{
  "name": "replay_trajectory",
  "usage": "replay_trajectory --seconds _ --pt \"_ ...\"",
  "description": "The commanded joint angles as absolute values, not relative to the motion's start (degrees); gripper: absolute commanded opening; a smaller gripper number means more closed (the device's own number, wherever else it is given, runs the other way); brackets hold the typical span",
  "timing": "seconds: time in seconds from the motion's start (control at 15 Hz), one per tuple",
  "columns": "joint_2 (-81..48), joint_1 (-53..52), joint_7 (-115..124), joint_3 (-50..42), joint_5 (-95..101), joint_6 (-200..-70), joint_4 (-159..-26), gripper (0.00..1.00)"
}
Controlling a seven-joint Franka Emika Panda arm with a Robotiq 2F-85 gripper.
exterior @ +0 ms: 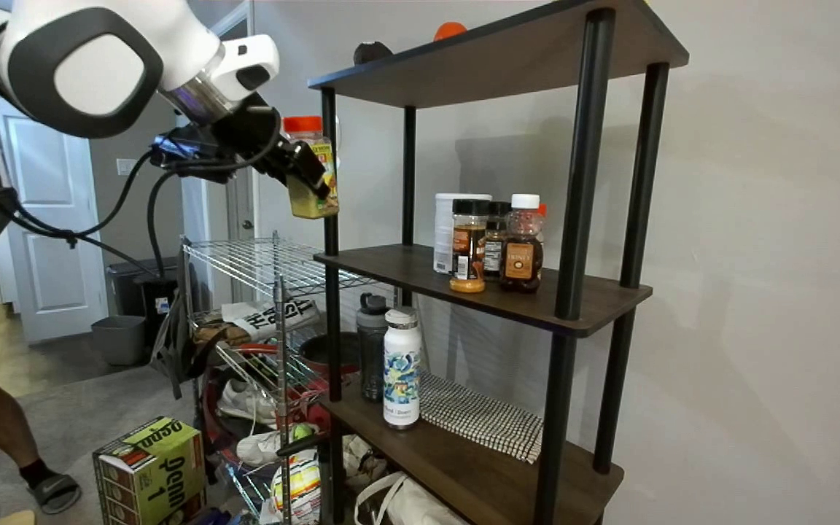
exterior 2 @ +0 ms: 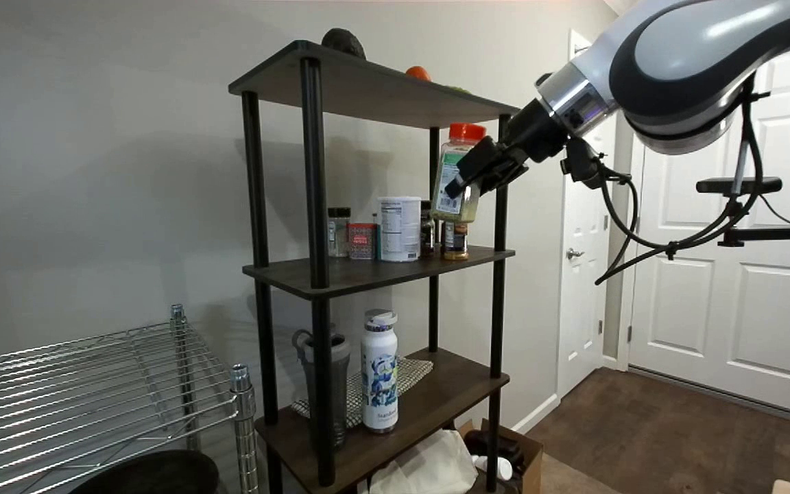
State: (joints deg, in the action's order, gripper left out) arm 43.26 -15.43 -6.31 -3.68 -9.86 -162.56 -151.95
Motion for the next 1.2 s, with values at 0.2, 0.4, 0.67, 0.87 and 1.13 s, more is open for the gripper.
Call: replay_trajectory --seconds 0.2,0.4,0.67,0.87,1.13 --pt "48.86 -13.83 -5.7 -1.65 -7.63 -161.23 -150.42 0.42" --pt "51.38 -13.2 -4.92 -0.12 -6.97 -160.63 -149.58 0.42" --pt "52.33 -10.73 -3.76 2.43 -5.72 -157.54 -146.13 0.42" --pt "50.92 -7.65 -2.2 4.78 -3.76 -153.57 -142.16 0.42" --pt "49.57 -3.47 0.91 8.74 -0.88 -150.04 -137.64 0.42"
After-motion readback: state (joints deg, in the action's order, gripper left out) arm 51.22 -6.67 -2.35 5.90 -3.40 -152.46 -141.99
